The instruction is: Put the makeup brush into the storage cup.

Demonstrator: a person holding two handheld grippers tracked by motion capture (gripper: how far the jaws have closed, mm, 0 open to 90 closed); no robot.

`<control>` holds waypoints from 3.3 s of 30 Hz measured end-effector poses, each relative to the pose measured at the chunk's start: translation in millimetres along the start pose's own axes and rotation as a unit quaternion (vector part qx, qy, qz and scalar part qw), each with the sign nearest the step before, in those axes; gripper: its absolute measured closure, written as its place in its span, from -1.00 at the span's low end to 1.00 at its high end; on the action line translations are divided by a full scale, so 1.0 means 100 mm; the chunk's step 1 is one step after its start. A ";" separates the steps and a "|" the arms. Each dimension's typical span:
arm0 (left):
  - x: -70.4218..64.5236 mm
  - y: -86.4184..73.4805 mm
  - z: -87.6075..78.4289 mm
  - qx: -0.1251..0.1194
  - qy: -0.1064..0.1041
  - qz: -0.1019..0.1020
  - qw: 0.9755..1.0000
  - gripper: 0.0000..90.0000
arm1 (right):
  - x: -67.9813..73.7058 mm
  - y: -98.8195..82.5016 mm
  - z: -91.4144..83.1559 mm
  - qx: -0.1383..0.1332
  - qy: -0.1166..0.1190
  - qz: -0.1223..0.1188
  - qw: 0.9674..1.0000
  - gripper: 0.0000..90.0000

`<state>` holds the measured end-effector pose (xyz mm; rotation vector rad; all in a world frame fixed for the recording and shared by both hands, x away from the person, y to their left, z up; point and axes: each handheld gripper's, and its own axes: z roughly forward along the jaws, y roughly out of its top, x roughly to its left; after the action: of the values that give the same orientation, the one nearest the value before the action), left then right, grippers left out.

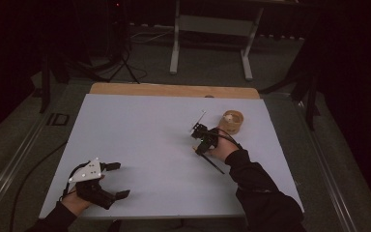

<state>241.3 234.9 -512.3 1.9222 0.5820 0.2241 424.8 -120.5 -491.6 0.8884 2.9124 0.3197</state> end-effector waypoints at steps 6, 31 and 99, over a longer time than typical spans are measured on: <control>0.01 -0.01 -0.01 0.000 0.001 -0.002 1.000 -0.99 | -0.01 0.00 0.07 0.005 -0.007 -0.002 1.000 0.55; 0.01 0.00 -0.01 -0.003 0.000 -0.007 1.000 -0.99 | 0.06 0.10 0.11 0.012 -0.015 0.024 1.000 0.87; 0.02 -0.02 -0.02 -0.014 0.004 -0.020 1.000 -0.99 | -0.22 -0.79 -1.19 -0.416 0.000 0.071 0.907 0.88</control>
<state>241.4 238.0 -513.1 1.8811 0.6188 0.2123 384.2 -217.5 -392.7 0.9020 2.2919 1.4153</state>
